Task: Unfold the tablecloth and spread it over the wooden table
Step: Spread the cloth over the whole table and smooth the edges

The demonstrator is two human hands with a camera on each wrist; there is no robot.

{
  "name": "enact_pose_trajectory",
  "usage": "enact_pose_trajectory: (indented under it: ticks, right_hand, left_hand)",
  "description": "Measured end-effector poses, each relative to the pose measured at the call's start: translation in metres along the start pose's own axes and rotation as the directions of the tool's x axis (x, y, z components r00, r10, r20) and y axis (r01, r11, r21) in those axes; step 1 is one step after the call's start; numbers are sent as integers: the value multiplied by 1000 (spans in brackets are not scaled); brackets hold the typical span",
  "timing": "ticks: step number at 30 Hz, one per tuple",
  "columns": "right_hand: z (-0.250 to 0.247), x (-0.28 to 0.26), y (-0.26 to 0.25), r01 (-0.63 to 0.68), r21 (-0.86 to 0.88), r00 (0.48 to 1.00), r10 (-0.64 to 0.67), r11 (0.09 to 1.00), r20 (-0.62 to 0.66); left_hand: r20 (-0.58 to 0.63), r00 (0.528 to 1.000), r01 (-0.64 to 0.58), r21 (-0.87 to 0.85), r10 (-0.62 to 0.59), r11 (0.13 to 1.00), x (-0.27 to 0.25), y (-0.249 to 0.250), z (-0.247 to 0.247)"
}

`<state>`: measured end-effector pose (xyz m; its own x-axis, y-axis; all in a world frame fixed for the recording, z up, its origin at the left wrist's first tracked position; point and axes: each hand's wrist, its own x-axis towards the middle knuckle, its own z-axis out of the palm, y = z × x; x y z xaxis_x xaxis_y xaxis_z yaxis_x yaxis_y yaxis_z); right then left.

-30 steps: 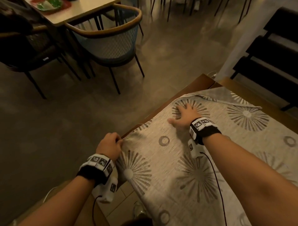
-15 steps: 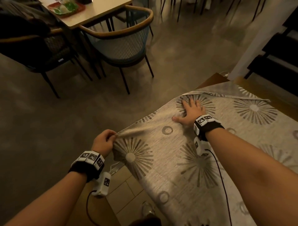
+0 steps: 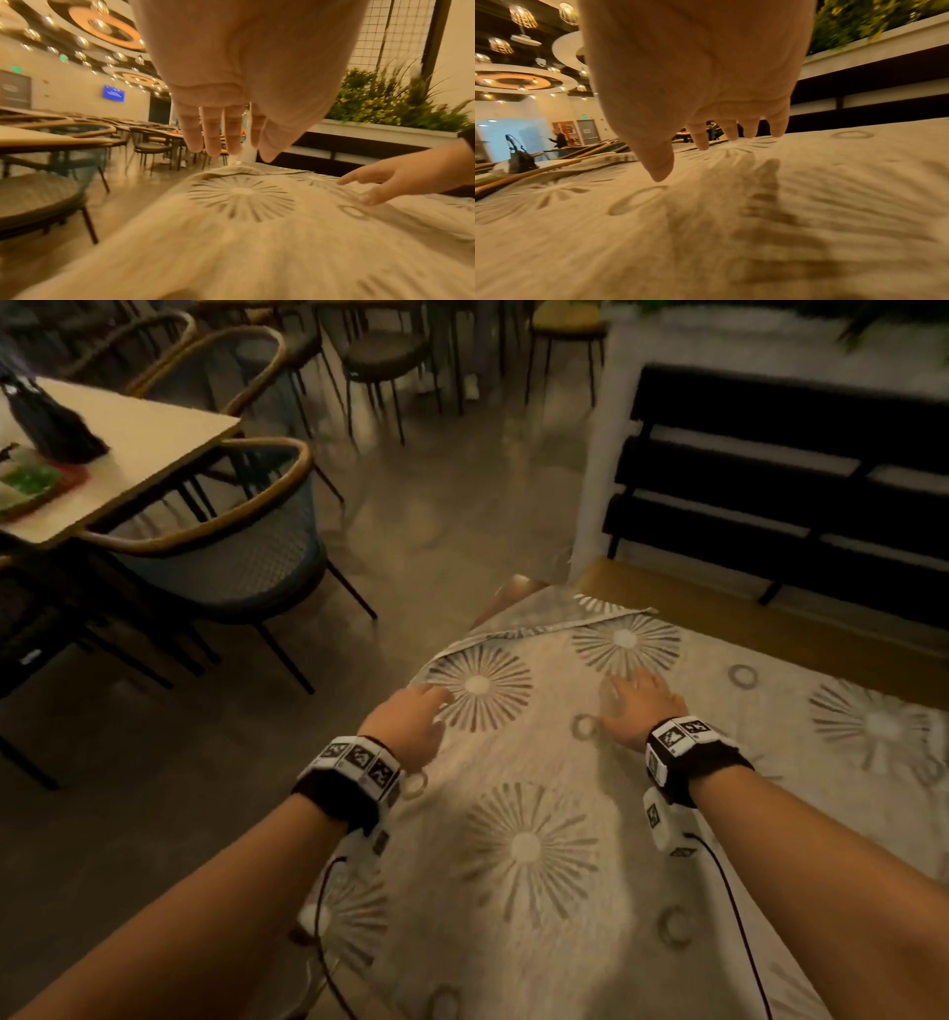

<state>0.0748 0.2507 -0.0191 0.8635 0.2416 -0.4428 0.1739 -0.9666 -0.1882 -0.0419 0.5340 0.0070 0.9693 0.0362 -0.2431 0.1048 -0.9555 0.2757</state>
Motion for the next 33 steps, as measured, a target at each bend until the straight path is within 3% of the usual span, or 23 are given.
enact_pose_trajectory:
  ticks: [5,11,16,19,22,24,26,28,30,31,33]
  right_hand:
    - [8,-6,36,10,8,997,-10,1000,73]
    - [10,9,25,84,-21,992,-85,996,-95]
    - [24,22,9,51,9,997,-51,999,50]
    - [32,25,14,34,5,995,-34,999,92]
    - [40,29,18,27,-19,993,-24,999,117]
    - [42,32,20,26,-25,992,-22,999,125]
    - [42,34,20,27,-18,991,-24,999,131]
    - [42,35,20,29,-16,991,-26,999,132]
    - [42,34,19,28,-9,990,-26,1000,138]
    - [42,34,18,26,-5,990,-25,1000,136]
    - [41,33,18,20,-9,991,-19,1000,131]
  left_hand:
    - [44,985,-169,-1,169,986,69,66,12]
    - [82,990,-125,129,115,984,169,87,9]
    - [185,981,-90,197,54,976,228,80,13]
    - [247,954,-242,295,171,924,244,76,14]
    - [337,900,-358,213,276,909,262,78,0]
    - [246,940,-268,98,237,959,284,71,-21]
    - [50,995,-86,-12,86,996,311,46,-39]
    - [-98,989,103,-112,-114,988,331,13,-48]
    - [-94,968,219,-119,-231,968,334,-11,-45]
    - [-76,975,203,-88,-210,975,329,-14,-42]
    - [-58,998,-4,-22,3,1000,324,-10,-30]
